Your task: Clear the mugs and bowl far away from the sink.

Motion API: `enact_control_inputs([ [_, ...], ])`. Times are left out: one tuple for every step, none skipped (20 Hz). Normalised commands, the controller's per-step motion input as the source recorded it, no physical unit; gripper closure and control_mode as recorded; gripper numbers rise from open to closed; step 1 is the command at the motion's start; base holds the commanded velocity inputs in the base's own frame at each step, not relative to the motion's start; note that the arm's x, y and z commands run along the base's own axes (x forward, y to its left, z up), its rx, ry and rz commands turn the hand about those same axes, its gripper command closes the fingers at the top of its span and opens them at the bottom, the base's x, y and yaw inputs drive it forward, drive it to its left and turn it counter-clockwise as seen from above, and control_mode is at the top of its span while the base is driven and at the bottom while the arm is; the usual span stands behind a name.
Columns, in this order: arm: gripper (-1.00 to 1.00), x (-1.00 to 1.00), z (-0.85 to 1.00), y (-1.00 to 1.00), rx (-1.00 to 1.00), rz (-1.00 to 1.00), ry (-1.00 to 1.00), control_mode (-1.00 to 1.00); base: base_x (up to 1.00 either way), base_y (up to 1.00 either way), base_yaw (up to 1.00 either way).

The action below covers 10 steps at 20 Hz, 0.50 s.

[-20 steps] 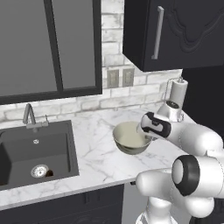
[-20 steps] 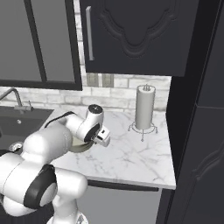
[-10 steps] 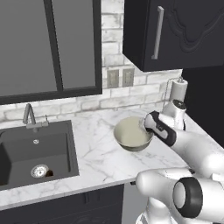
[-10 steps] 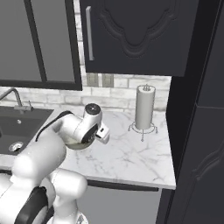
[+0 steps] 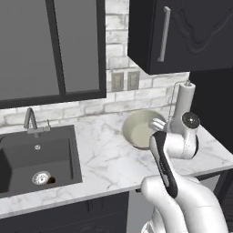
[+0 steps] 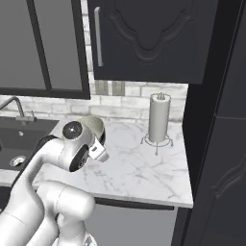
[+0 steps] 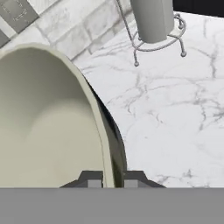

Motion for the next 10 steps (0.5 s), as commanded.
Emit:
enact_control_inputs([
  [1.00,-0.44,0.57,0.00,0.00,-0.44,0.00,-1.00,0.00,0.00,0.00],
  [1.00,-0.39,0.56,0.00,0.00,-0.47,0.00,-1.00,0.00,0.00,0.00],
  [1.00,-0.36,0.63,0.00,0.00,-0.46,0.03,-1.00,0.00,0.00,0.00],
  [1.00,-0.29,0.71,0.00,0.00,-0.44,0.09,-1.00,0.00,0.00,0.00],
  [1.00,-0.29,0.69,0.00,0.02,-0.39,0.10,-1.00,0.00,0.00,0.00],
  [1.00,-0.30,0.69,0.00,0.05,-0.35,0.10,-1.00,0.00,0.00,0.00],
  [1.00,-0.29,0.67,0.00,0.06,-0.33,0.11,-1.00,0.00,0.00,0.00],
  [1.00,-0.31,0.69,0.00,0.05,-0.31,0.08,-1.00,0.00,0.00,0.00],
  [1.00,-0.29,0.72,0.00,0.04,-0.26,0.06,-1.00,0.00,0.00,0.00],
  [1.00,-0.29,0.67,0.00,0.08,-0.21,0.09,-1.00,0.00,0.00,0.00],
])
